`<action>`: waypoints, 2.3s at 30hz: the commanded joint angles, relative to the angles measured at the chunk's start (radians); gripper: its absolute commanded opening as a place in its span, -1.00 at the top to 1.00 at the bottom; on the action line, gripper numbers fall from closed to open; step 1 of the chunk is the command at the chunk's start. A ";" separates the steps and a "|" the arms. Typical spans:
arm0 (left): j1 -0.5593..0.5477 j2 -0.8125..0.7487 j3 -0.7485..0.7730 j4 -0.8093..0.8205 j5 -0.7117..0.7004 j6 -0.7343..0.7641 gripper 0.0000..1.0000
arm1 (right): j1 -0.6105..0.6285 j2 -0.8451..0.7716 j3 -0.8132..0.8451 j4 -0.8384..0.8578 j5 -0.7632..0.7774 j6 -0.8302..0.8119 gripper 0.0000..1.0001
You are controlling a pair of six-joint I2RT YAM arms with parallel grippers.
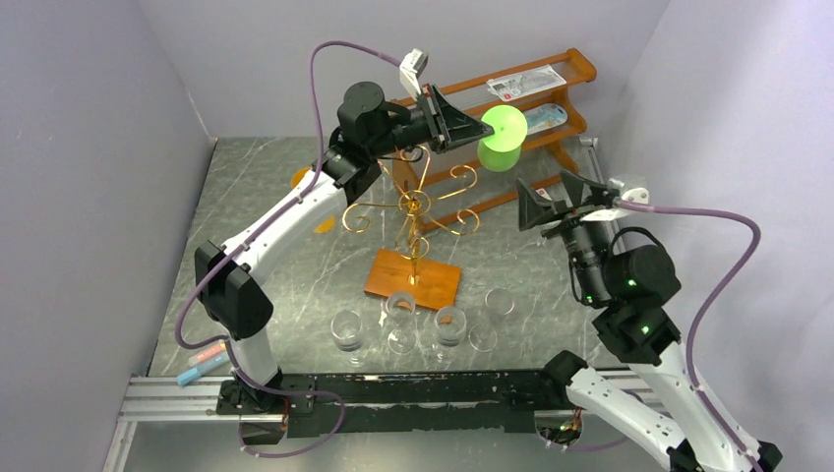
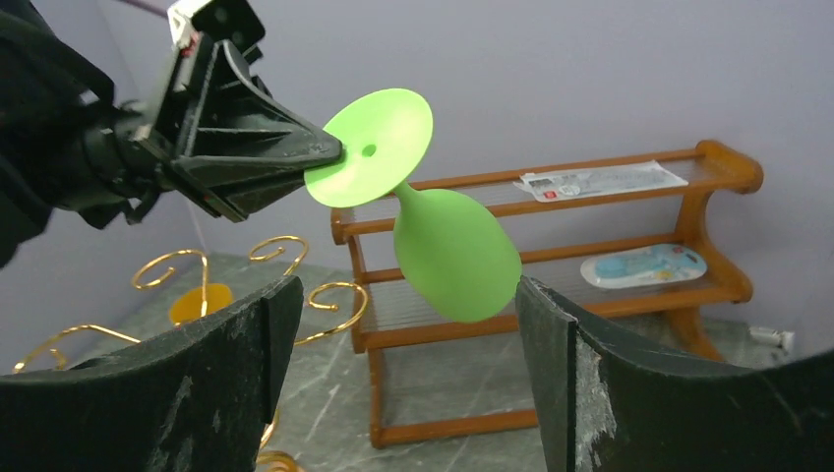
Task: Place the wine glass upside down on the wine glass rack
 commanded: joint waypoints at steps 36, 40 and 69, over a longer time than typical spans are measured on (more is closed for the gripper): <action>0.156 -0.216 -0.314 -0.088 -0.084 -0.057 0.90 | 0.006 -0.229 -0.008 -0.183 0.233 0.291 -0.62; 0.150 -0.231 -0.321 -0.140 -0.097 -0.022 0.90 | 0.006 -0.223 -0.006 -0.187 0.237 0.291 -0.62; 0.035 -0.313 -0.455 -0.114 -0.064 -0.048 0.90 | 0.006 -0.298 -0.071 -0.196 0.254 0.310 -0.62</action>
